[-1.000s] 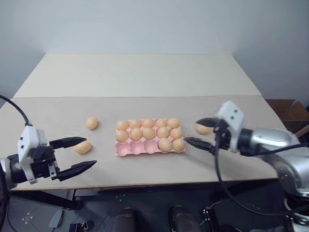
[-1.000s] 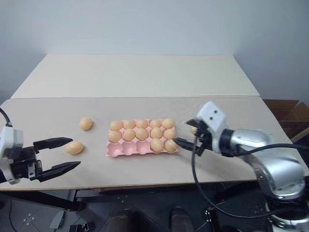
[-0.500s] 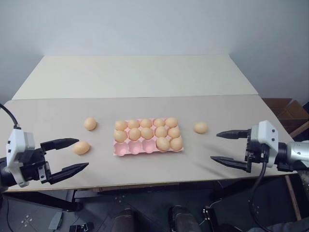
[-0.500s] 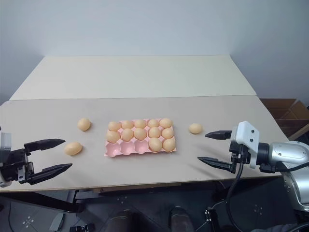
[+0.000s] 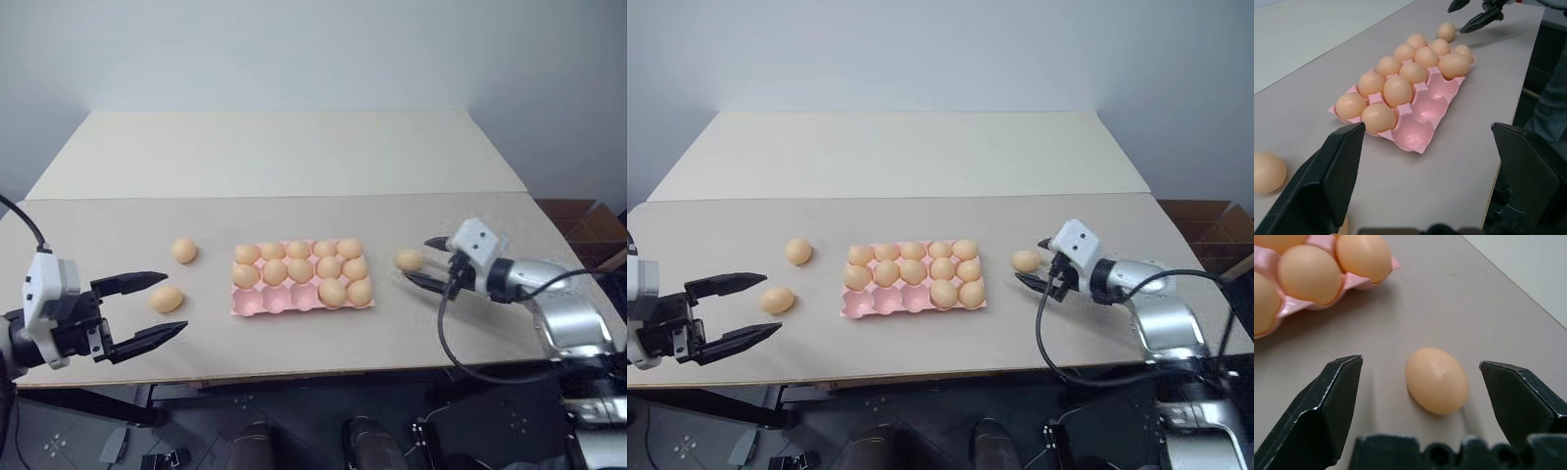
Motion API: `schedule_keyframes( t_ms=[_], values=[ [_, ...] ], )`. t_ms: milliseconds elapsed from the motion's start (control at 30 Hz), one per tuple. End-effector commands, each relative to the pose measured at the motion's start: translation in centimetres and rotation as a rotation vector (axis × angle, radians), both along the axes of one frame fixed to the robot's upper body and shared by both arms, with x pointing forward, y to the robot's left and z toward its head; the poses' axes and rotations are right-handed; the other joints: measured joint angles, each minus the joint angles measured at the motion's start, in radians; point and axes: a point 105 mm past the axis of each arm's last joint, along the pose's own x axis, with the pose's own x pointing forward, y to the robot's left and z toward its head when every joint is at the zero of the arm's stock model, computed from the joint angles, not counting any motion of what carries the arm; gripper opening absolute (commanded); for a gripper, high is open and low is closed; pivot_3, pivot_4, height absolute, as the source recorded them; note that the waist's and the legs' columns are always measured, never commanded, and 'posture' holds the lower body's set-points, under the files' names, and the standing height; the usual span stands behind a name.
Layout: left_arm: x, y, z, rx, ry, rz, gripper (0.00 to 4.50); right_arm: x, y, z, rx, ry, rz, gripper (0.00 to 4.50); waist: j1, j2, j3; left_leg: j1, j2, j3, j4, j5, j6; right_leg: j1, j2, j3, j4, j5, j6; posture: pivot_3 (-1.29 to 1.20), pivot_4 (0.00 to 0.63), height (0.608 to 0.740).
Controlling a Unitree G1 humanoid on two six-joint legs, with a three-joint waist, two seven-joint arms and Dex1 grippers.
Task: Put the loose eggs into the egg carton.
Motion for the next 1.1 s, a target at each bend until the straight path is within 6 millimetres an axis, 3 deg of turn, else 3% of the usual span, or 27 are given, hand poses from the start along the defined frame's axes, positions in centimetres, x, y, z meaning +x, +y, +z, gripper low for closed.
schedule_keyframes(
  t_ms=[33, 133, 233, 400, 467, 567, 633, 800, 1033, 1100],
  values=[
    [-0.1, -0.3, 0.7, 0.018, -0.035, -0.015, 4.5, 1.5, 0.1, 0.0, 0.001, -0.022, -0.026, 4.46, -0.001, 0.0, 0.0, 0.0, 0.0, 0.0, 0.0, 0.0, 0.0, 0.0, 0.0, 0.0, 0.0, 0.0, 0.0, 0.0, 0.15, 0.74],
    [-0.3, -0.3, 0.8, 0.024, -0.033, -0.015, 4.5, 2.5, 0.2, -1.0, -0.006, 0.004, -0.055, 3.87, -0.002, 0.0, 0.0, 0.0, 0.0, 0.0, 0.0, 0.0, 0.0, 0.0, 0.0, 0.0, 0.0, 0.0, 0.0, 0.0, 0.15, 0.74],
    [-0.5, -0.3, 0.9, 0.031, -0.034, -0.013, 4.5, 2.7, 0.4, -1.0, 0.014, -0.002, -0.052, 2.85, -0.001, 0.0, 0.0, 0.0, 0.0, 0.0, 0.0, 0.0, 0.0, 0.0, 0.0, 0.0, 0.001, 0.0, 0.0, 0.0, 0.15, 0.74],
    [-0.8, -0.4, 0.8, 0.04, -0.036, -0.01, 4.5, 1.4, 2.0, 1.7, 0.024, -0.091, 0.015, 2.85, -0.001, 0.001, 0.0, 0.0, 0.0, 0.0, 0.0, 0.0, 0.0, 0.0, 0.0, 0.0, 0.001, 0.0, 0.0, 0.0, 0.15, 0.74],
    [-0.8, -0.3, 0.8, 0.039, -0.036, -0.008, 4.5, 0.1, 4.2, 3.8, 0.053, -0.13, 0.072, 2.85, -0.004, 0.001, 0.0, 0.0, 0.001, 0.0, 0.0, 0.0, 0.0, -0.001, 0.0, 0.0, 0.001, 0.0, 0.0, 0.0, 0.15, 0.74],
    [-0.8, -0.3, 0.8, 0.036, -0.035, -0.006, 4.5, -1.9, 7.4, 5.2, 0.084, -0.144, 0.152, 2.85, -0.004, 0.001, 0.0, 0.0, 0.001, -0.001, -0.001, 0.0, 0.0, -0.001, 0.001, 0.0, 0.002, 0.0, 0.0, 0.0, 0.15, 0.74],
    [-0.8, -0.4, 0.7, 0.029, -0.031, -0.01, 4.5, -3.4, 10.5, 5.3, 0.093, -0.137, 0.206, 2.85, -0.004, 0.001, 0.0, 0.001, 0.002, -0.001, -0.001, 0.0, 0.0, -0.001, 0.001, 0.0, 0.003, 0.0, 0.0, 0.0, 0.15, 0.74],
    [-0.6, -0.5, 0.6, 0.023, -0.029, -0.013, 4.5, -5.4, 15.3, 4.8, 0.138, -0.083, 0.284, 2.85, -0.001, 0.001, 0.0, 0.002, 0.002, -0.001, -0.001, 0.0, -0.001, -0.001, 0.001, -0.001, 0.004, -0.001, -0.002, 0.0, 0.15, 0.74],
    [-0.5, -0.6, 0.7, 0.025, -0.031, -0.013, 4.5, -5.4, 17.8, 2.6, 0.05, -0.047, 0.309, 2.85, 0.001, 0.0, 0.0, 0.0, 0.0, -0.001, -0.001, 0.001, -0.001, -0.001, -0.001, -0.001, 0.001, -0.001, -0.002, 0.0, 0.15, 0.74],
    [-0.5, -0.6, 0.7, 0.026, -0.032, -0.011, 4.5, -5.3, 18.2, 2.3, 0.034, -0.037, 0.313, 3.26, 0.0, 0.0, 0.0, 0.0, 0.0, -0.001, -0.001, 0.001, -0.001, -0.001, -0.001, -0.001, 0.001, -0.001, -0.002, 0.0, 0.15, 0.74]
  ],
)
